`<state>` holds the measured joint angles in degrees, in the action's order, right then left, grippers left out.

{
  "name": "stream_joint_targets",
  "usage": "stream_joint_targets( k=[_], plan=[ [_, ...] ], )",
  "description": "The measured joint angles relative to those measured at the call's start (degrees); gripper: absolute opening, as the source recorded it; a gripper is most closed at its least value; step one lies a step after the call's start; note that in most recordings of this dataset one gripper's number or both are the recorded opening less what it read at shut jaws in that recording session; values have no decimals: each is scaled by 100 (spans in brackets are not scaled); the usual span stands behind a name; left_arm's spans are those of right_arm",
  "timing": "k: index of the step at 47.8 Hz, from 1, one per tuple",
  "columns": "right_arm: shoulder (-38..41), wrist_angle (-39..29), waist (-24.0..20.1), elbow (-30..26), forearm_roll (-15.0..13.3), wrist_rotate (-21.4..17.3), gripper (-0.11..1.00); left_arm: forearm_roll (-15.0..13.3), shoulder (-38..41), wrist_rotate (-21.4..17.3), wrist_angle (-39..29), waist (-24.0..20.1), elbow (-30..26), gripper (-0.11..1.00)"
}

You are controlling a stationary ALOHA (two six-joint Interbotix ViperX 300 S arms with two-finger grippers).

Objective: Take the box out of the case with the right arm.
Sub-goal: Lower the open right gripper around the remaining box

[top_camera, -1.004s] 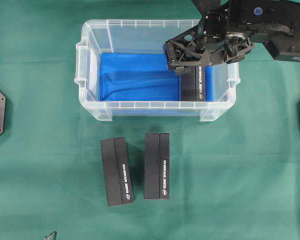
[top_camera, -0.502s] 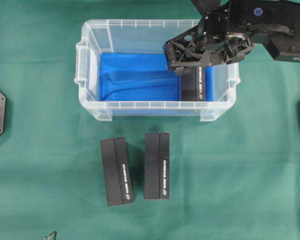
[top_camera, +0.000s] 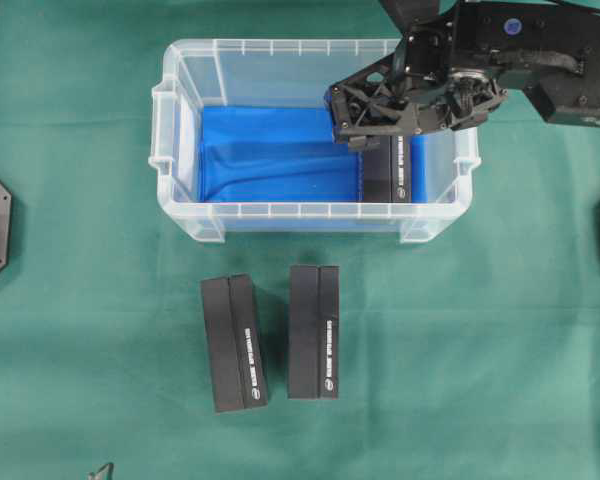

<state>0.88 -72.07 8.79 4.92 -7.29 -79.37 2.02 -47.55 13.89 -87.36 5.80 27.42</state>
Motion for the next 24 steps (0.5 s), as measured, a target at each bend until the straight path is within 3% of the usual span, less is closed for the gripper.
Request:
stream_joint_targets(
  k=[24],
  plan=[
    [158,299,0,158,-9,-105,92,0,18,0,0,0,0,0]
  ],
)
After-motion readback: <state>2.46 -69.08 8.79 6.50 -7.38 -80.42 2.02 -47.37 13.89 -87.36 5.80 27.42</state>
